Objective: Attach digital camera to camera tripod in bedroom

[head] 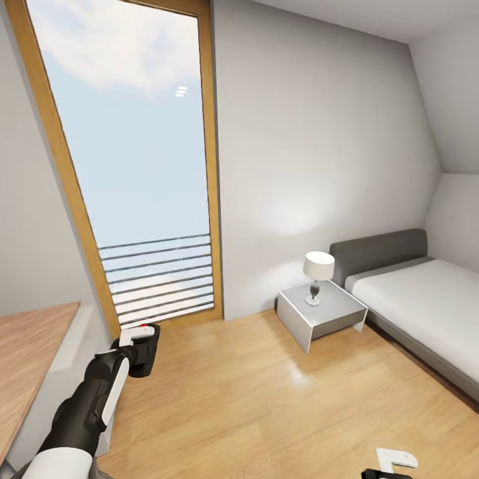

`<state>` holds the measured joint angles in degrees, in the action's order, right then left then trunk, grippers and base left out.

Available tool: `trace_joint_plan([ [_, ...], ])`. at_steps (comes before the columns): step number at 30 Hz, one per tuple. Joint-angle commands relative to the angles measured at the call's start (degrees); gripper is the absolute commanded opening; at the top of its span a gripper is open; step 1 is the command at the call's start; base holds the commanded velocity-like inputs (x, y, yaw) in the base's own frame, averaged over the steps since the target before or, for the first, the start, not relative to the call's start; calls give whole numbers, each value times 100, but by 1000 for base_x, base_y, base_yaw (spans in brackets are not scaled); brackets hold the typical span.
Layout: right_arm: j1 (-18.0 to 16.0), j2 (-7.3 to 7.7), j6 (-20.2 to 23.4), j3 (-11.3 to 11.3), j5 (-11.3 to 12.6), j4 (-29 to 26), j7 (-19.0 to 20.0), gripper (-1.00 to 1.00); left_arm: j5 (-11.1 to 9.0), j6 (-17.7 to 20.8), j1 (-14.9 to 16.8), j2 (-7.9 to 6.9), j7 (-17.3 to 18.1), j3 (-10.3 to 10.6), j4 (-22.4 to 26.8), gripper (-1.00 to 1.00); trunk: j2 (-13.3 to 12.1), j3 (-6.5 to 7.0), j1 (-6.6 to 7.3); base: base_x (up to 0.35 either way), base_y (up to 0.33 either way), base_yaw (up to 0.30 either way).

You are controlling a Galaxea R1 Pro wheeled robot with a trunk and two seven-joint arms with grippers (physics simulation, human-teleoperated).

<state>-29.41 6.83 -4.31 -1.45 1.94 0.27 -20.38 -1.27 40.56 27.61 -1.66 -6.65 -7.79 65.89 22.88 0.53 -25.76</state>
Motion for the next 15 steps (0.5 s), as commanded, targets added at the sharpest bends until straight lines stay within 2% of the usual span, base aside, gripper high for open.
trace_joint_plan([
  [1, 153, -11, -25, -6, 21, 68, 7, 100, -15, 27, 1, -1, -21, 4, 2, -100, 5, -2, -2, 0, 0, 0],
  [9, 1135, -55, -40, -21, 27, 157, 57, 100, -16, 27, -1, -1, -20, 3, -13, -100, 5, -2, -2, 0, 0, 0],
  [15, 1586, -77, -57, -34, 83, 172, 189, 100, -14, 27, -1, -1, -20, 4, -15, -100, 5, -2, -2, 0, 0, 0],
])
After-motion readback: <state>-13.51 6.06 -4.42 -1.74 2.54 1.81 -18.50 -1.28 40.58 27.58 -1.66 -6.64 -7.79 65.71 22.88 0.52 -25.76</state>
